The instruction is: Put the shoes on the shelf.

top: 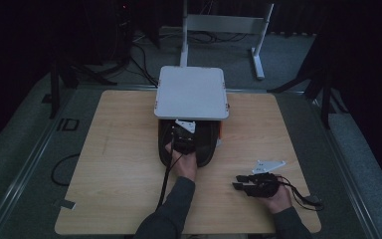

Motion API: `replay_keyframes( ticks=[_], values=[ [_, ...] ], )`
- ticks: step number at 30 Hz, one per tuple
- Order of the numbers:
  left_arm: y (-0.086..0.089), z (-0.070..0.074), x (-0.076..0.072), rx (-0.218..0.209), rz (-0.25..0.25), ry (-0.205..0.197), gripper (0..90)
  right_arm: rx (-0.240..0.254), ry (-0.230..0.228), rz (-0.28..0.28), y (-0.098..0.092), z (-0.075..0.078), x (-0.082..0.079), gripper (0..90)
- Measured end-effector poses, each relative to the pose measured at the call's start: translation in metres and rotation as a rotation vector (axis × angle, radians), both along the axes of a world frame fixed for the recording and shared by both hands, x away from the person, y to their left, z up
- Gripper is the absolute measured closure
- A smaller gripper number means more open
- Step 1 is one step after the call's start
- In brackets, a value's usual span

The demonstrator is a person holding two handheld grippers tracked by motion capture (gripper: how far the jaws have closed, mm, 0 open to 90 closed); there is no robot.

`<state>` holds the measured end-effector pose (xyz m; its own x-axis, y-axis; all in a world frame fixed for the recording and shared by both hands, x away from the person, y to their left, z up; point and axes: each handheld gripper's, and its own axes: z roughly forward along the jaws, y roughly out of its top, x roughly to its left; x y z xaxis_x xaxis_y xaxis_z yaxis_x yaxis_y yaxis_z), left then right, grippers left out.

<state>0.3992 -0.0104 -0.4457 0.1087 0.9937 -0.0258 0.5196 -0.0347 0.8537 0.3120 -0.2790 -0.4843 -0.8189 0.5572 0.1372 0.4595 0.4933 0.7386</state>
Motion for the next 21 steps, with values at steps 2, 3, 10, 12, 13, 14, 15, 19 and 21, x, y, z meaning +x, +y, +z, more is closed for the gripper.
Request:
replay_keyframes(
  ticks=[2, 3, 10, 12, 13, 14, 15, 19, 21],
  values=[
    [-0.001, 0.000, 0.002, 0.005, 0.004, -0.003, 74.6, -0.001, 0.000, -0.001, 0.000, 0.000, 0.000, 62.8],
    [-0.002, 0.000, 0.002, 0.005, 0.006, -0.005, 74.6, -0.003, 0.002, -0.002, 0.000, 0.000, 0.000, 62.8],
    [-0.004, 0.003, 0.010, -0.001, 0.024, -0.019, 74.4, -0.003, 0.003, -0.001, 0.001, -0.001, 0.000, 62.8],
    [-0.005, 0.004, 0.012, 0.004, 0.025, -0.019, 74.4, -0.002, 0.005, -0.002, 0.001, -0.001, 0.000, 62.8],
    [-0.005, 0.004, 0.013, 0.004, 0.028, -0.019, 74.3, -0.002, 0.004, -0.001, 0.001, -0.001, 0.000, 62.8],
    [-0.005, 0.004, 0.014, 0.004, 0.030, -0.021, 74.2, -0.003, 0.003, 0.000, 0.001, -0.001, 0.000, 62.8],
    [-0.006, 0.004, 0.015, 0.005, 0.031, -0.022, 74.2, -0.002, 0.003, 0.000, 0.001, -0.001, 0.000, 62.8],
    [-0.007, 0.005, 0.020, 0.006, 0.038, -0.026, 74.1, 0.000, 0.005, -0.001, 0.001, -0.001, 0.000, 62.8],
    [-0.007, 0.005, 0.022, 0.002, 0.041, -0.030, 74.0, -0.001, 0.006, 0.000, 0.001, -0.001, 0.000, 62.8]
  ],
)
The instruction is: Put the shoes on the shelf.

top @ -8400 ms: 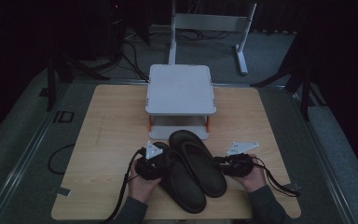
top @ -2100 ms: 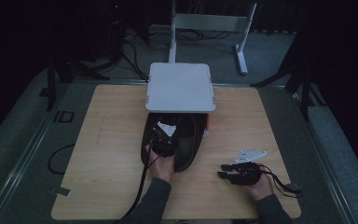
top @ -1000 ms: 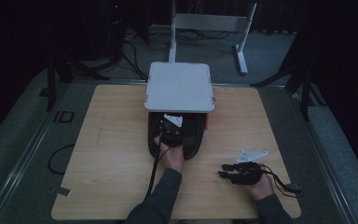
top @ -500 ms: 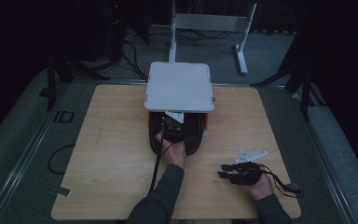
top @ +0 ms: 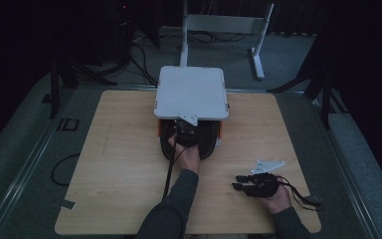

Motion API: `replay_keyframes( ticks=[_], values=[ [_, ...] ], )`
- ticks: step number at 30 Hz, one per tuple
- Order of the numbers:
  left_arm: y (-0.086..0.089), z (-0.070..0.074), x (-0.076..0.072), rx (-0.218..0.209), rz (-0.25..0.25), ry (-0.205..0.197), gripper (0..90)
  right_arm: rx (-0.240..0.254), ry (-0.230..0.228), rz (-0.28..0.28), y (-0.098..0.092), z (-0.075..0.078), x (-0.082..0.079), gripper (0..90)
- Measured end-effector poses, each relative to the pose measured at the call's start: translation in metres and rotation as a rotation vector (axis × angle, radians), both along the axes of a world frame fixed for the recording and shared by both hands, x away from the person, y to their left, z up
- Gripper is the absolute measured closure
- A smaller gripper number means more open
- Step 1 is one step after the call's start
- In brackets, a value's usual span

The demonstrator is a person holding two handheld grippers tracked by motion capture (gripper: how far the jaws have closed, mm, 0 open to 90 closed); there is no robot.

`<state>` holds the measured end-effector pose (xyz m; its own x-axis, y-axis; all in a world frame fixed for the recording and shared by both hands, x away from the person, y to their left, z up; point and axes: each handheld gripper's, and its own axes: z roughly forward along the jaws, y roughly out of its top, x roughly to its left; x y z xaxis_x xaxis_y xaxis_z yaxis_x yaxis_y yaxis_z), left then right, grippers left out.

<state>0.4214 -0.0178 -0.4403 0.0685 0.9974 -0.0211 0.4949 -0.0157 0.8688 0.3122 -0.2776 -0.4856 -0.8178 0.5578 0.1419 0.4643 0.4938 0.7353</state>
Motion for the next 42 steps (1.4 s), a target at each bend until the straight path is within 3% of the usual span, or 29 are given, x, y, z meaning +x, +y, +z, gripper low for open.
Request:
replay_keyframes(
  ticks=[15, 28, 39, 42],
  values=[
    [-0.001, 0.006, 0.014, -0.035, 0.020, -0.039, 73.4, 0.005, 0.005, 0.002, 0.001, -0.001, 0.000, 62.8],
    [-0.005, 0.011, 0.025, -0.025, 0.034, -0.077, 71.7, 0.006, 0.003, 0.001, 0.001, 0.000, 0.000, 62.5],
    [-0.003, 0.004, 0.032, -0.061, 0.040, -0.083, 71.8, 0.010, -0.002, -0.001, 0.000, 0.000, 0.000, 62.5],
    [-0.003, 0.003, 0.034, -0.054, 0.035, -0.084, 70.1, 0.011, -0.002, -0.003, -0.001, 0.000, 0.000, 62.3]
  ],
)
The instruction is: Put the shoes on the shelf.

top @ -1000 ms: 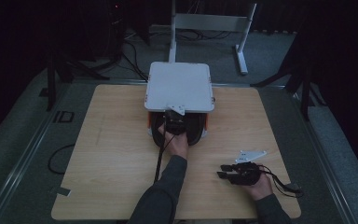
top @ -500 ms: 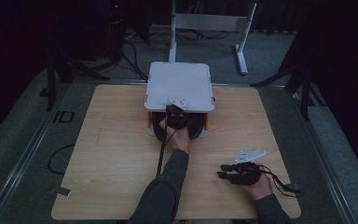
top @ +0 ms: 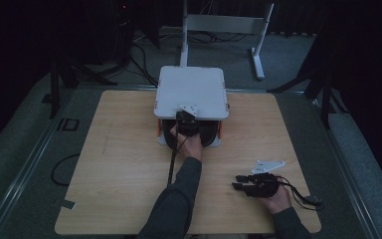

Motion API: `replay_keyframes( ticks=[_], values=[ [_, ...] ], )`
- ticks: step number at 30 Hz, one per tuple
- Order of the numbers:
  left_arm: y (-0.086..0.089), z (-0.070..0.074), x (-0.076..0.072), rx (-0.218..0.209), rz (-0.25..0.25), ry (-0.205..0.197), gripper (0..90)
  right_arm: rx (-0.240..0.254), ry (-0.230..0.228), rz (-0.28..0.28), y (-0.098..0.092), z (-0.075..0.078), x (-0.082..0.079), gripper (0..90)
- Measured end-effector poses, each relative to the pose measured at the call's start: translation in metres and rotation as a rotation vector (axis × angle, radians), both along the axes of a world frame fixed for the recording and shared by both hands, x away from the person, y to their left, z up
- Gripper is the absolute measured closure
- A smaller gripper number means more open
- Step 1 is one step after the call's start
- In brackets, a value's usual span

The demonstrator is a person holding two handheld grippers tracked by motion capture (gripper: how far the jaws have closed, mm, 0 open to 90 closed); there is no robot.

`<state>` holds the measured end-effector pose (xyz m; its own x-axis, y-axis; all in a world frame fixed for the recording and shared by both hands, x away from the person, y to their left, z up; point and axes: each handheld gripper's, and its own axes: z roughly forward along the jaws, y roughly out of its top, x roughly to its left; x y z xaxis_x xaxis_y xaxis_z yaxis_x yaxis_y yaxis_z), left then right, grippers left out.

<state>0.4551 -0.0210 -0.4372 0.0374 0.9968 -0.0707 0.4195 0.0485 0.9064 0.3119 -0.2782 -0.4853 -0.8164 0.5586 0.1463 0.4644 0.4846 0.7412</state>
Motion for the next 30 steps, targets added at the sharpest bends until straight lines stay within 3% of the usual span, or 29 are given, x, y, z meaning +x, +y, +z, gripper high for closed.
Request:
replay_keyframes(
  ticks=[5, 9, 18, 21, 30],
  values=[
    [0.001, 0.001, -0.005, 0.022, -0.036, -0.034, 53.5, 0.000, -0.001, -0.001, -0.001, 0.000, 0.000, 61.1],
    [0.005, 0.002, -0.012, 0.024, -0.053, -0.014, 48.4, 0.003, -0.004, -0.003, -0.001, 0.001, -0.001, 60.7],
    [0.028, -0.004, -0.037, -0.003, -0.180, 0.024, 46.6, -0.008, -0.002, -0.009, -0.001, -0.001, -0.001, 57.5],
    [0.040, -0.003, -0.044, -0.016, -0.255, 0.040, 46.5, -0.016, -0.005, -0.015, -0.001, -0.001, -0.001, 55.8],
    [0.074, -0.003, -0.059, 0.012, -0.356, 0.083, 46.7, -0.026, -0.005, -0.024, 0.000, -0.002, 0.000, 53.3]
  ],
)
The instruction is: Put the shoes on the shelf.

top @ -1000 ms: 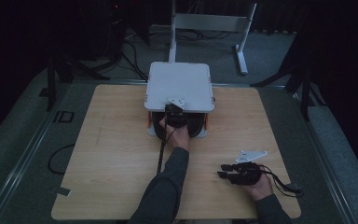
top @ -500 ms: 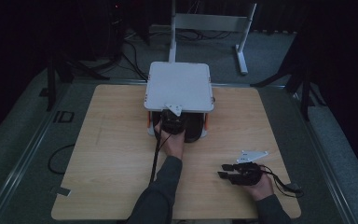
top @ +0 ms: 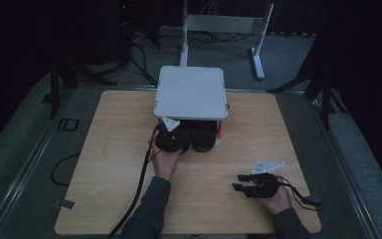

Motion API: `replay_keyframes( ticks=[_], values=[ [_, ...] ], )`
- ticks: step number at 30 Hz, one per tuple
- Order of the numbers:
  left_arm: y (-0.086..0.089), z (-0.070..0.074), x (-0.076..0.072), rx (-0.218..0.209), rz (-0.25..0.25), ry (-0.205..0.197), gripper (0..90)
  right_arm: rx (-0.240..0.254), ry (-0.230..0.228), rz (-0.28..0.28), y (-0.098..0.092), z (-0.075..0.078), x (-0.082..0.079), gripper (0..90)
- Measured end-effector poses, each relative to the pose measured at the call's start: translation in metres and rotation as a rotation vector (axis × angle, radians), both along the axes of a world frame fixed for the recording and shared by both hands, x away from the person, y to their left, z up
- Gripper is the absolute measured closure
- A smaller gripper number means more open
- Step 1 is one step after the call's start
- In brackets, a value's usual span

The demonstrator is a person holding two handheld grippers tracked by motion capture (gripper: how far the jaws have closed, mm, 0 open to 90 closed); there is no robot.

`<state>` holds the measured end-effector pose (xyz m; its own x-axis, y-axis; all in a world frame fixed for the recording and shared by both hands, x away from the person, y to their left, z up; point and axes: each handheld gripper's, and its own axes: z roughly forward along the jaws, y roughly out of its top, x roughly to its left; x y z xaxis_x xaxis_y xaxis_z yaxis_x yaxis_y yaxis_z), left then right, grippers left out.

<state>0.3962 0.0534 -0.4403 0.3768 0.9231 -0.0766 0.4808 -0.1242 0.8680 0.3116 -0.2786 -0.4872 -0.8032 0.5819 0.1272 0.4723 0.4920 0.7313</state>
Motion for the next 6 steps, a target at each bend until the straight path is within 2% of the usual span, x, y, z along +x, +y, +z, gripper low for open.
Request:
replay_keyframes(
  ticks=[6],
  values=[
    [0.027, -0.007, -0.013, 0.029, 0.005, 0.021, 46.7, -0.003, -0.002, -0.004, -0.001, 0.000, 0.001, 53.0]
  ],
)
